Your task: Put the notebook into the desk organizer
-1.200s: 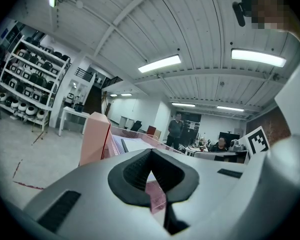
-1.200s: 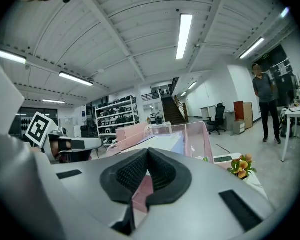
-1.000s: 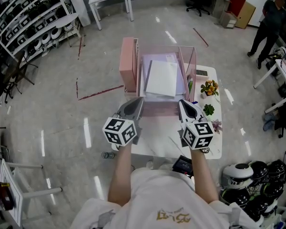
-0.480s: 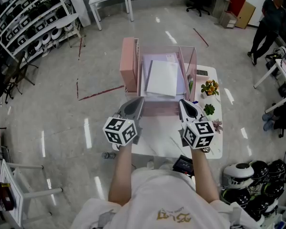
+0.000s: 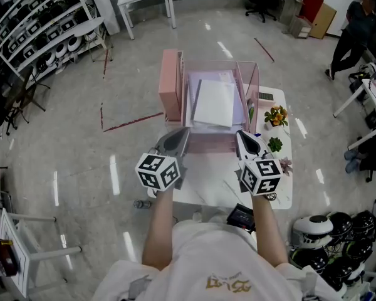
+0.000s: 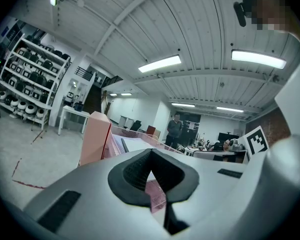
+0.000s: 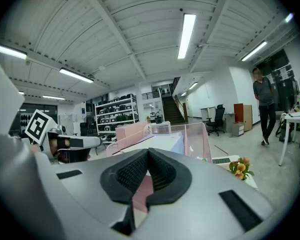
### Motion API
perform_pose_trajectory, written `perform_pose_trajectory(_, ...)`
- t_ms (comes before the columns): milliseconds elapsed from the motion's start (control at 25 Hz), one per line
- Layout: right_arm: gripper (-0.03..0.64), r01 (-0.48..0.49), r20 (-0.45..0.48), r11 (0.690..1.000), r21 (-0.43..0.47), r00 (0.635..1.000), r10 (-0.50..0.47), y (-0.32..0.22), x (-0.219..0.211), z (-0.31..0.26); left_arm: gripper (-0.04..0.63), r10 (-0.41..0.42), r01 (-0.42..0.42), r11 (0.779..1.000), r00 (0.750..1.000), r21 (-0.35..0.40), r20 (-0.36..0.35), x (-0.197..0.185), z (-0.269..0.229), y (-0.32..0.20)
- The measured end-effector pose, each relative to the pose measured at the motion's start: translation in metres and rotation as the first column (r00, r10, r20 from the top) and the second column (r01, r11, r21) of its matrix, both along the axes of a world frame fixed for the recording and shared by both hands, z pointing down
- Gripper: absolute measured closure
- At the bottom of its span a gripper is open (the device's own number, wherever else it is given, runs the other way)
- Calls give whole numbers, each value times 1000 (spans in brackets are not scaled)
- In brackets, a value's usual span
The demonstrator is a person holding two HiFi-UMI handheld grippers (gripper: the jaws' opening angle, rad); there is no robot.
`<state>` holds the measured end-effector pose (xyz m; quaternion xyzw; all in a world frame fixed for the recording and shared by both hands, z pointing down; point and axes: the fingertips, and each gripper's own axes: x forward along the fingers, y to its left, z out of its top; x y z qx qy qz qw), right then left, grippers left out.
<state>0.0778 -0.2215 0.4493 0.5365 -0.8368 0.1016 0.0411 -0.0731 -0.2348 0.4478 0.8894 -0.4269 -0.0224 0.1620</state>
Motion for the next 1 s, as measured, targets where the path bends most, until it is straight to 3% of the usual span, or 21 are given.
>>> perform_pose_trajectory(1000, 604, -1, 12, 1000, 1, 1000, 1, 6, 8, -2, 579, -12, 12, 1000, 1000, 5, -3, 2, -3, 7)
